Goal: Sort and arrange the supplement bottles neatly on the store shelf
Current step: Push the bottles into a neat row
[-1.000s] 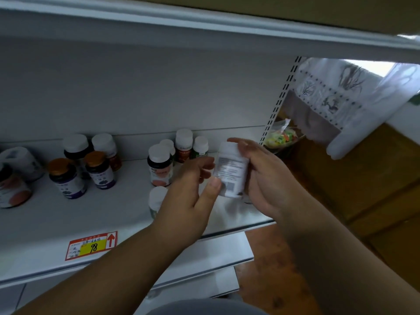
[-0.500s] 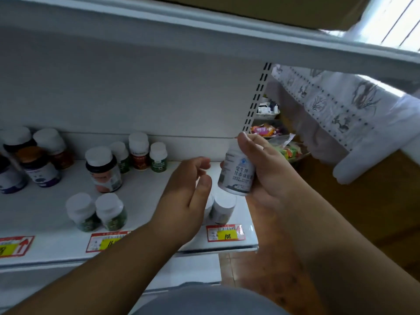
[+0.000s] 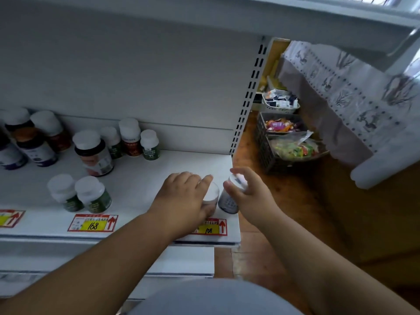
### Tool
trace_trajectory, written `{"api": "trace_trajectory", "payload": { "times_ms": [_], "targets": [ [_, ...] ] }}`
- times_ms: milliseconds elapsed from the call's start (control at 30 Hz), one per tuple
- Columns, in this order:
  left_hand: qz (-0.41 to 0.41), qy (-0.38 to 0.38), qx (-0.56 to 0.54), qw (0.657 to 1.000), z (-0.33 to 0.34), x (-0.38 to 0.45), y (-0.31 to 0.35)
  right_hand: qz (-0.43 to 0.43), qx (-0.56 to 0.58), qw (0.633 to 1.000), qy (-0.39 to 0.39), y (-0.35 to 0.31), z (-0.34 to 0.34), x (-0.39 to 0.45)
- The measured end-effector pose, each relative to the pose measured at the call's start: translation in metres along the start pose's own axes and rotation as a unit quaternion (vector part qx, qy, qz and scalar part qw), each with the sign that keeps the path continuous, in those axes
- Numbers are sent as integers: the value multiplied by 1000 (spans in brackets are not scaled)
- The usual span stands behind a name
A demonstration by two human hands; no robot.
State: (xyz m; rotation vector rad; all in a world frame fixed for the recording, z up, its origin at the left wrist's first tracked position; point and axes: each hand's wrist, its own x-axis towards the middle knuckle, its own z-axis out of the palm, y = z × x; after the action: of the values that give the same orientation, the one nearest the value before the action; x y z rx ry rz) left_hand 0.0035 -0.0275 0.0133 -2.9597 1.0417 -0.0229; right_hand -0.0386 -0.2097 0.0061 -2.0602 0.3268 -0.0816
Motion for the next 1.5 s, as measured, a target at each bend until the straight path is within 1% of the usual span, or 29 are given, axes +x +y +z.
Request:
{"api": "trace_trajectory", "payload": {
  "times_ms": [133, 200, 333, 567, 700, 800, 867, 933, 1033, 1133, 1200, 1300, 1433, 1500],
  "targets": [
    [18, -4, 25, 1000, 1, 2, -1, -82, -120, 989, -23, 11, 5, -3],
    [26, -6, 29, 999, 1, 3, -3, -95, -151, 983, -40, 11, 5, -3],
    [35, -9, 28, 999, 0, 5, -5, -102, -181, 976, -59, 12, 6, -3],
    [61, 5, 29, 998, -1, 7, -8, -86, -168, 980, -58, 7, 3, -6],
    [61, 21, 2, 998, -4, 4, -11, -108, -196, 973, -58, -10, -3, -1],
    [45, 94, -36, 994, -17, -1, -18, -162, -233, 958, -36, -35, -2, 16],
    [26, 120, -58, 991, -26, -7, -26, -191, -244, 950, -29, -55, 6, 29],
    [0, 128, -79, 989, -29, -16, -39, -207, -252, 945, -40, -75, 21, 42],
    [-51, 151, -114, 981, -24, -33, -65, -226, -281, 929, -79, -103, 56, 65],
    [-83, 155, -117, 977, -19, -48, -92, -200, -320, 918, -119, -124, 98, 88],
    [-88, 162, -109, 977, -21, -57, -111, -167, -321, 923, -130, -134, 122, 102],
    [-79, 149, -88, 982, -26, -66, -143, -131, -326, 930, -107, -142, 147, 123],
    [-62, 109, -73, 989, -36, -66, -180, -106, -359, 923, -90, -140, 171, 139],
    [-62, 95, -82, 990, -37, -66, -193, -103, -358, 926, -61, -137, 179, 139]
  ]
}}
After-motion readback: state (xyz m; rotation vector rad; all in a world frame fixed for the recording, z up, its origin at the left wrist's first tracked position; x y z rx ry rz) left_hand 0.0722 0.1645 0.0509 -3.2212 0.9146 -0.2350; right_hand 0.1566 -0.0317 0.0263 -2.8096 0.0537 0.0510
